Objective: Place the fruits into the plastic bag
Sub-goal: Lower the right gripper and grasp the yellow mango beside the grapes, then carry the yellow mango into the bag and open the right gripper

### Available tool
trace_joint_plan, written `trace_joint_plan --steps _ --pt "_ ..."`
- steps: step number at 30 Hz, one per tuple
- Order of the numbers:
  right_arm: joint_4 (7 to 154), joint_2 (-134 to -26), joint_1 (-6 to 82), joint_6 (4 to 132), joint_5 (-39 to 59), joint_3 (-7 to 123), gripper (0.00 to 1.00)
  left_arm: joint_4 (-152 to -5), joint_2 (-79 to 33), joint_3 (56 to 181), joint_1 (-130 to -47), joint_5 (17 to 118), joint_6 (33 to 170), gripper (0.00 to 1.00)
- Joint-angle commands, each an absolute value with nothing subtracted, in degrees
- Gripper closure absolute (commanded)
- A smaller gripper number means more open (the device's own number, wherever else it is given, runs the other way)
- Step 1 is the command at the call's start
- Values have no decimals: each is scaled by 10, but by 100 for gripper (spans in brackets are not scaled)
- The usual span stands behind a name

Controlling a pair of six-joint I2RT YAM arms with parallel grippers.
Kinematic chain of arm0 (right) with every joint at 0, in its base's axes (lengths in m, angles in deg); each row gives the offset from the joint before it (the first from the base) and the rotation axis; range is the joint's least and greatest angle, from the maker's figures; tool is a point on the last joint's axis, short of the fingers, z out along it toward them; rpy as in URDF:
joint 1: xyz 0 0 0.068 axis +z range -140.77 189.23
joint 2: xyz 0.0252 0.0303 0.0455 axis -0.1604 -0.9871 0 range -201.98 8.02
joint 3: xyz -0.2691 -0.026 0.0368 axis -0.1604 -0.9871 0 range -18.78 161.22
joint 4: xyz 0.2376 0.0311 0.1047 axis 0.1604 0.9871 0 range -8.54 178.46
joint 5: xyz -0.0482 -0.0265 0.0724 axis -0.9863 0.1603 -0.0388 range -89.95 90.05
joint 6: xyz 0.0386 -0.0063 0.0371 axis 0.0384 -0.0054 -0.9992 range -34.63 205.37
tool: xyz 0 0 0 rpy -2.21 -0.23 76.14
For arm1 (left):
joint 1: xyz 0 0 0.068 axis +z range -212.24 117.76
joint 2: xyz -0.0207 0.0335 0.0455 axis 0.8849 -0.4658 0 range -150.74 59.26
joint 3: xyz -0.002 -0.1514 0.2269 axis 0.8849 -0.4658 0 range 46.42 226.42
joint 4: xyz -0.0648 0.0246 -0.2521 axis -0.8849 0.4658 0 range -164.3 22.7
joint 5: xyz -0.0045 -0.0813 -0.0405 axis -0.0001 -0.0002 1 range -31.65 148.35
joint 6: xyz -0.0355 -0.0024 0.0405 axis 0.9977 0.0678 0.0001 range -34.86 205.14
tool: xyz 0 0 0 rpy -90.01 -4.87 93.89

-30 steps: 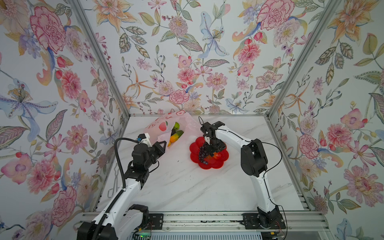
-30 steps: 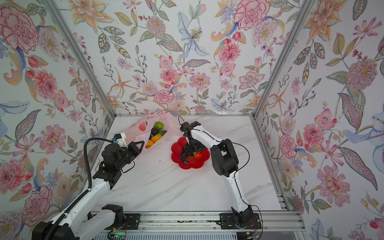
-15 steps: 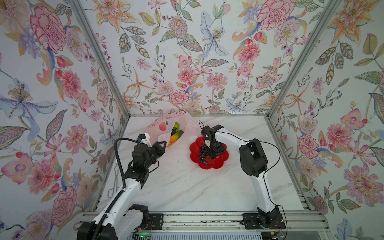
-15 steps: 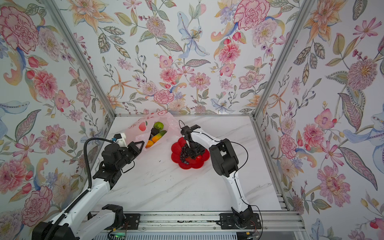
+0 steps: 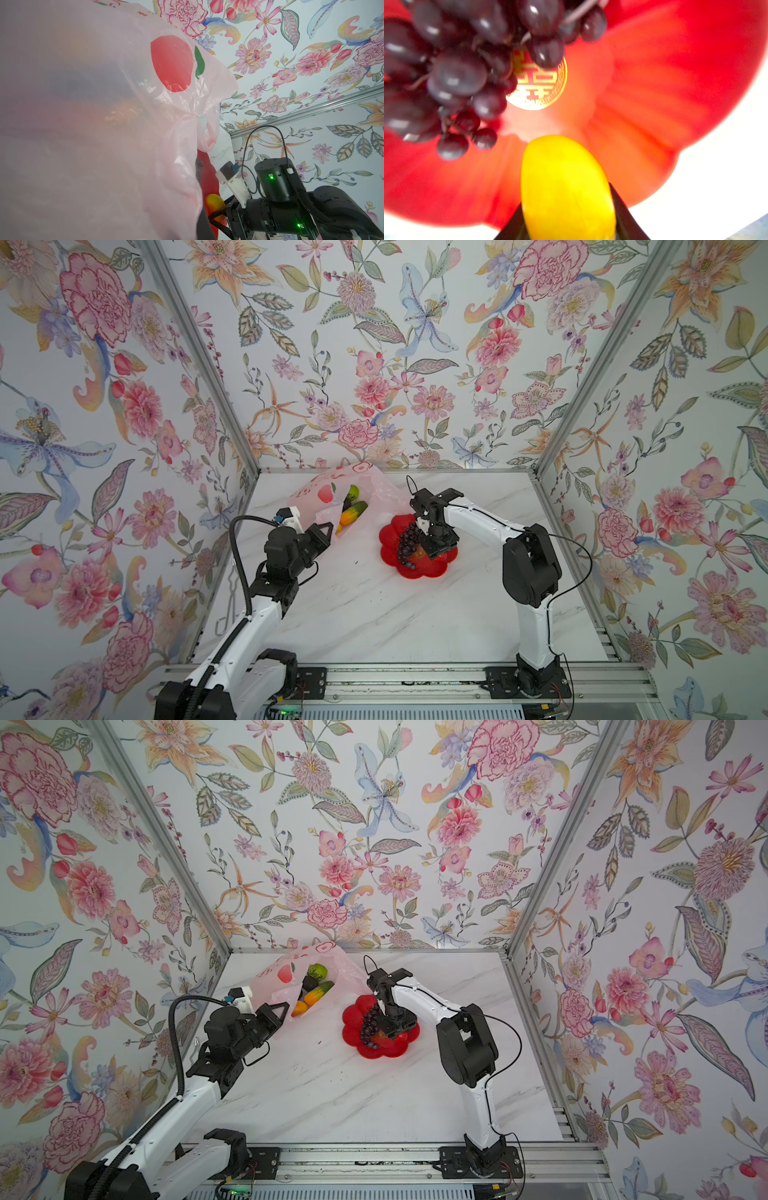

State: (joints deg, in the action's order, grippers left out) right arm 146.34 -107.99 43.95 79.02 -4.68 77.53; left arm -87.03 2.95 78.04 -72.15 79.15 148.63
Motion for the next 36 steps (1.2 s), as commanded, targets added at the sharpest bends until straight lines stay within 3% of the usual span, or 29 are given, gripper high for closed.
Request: trace_joint_plan --steps 1,8,15,23,36 --pt "1471 -1033 416 763 -10 745 62 -884 21 788 -713 802 1482 100" --pt "1438 -972 378 681 186 743 62 -892 13 792 -711 811 1481 100" --pt "1189 -959 383 432 409 718 61 -902 19 785 -711 817 1488 100" --pt "824 -1021 411 144 450 673 62 -905 43 767 -712 802 1502 100" --pt "852 -1212 480 128 407 888 62 -919 54 748 -721 796 1520 100"
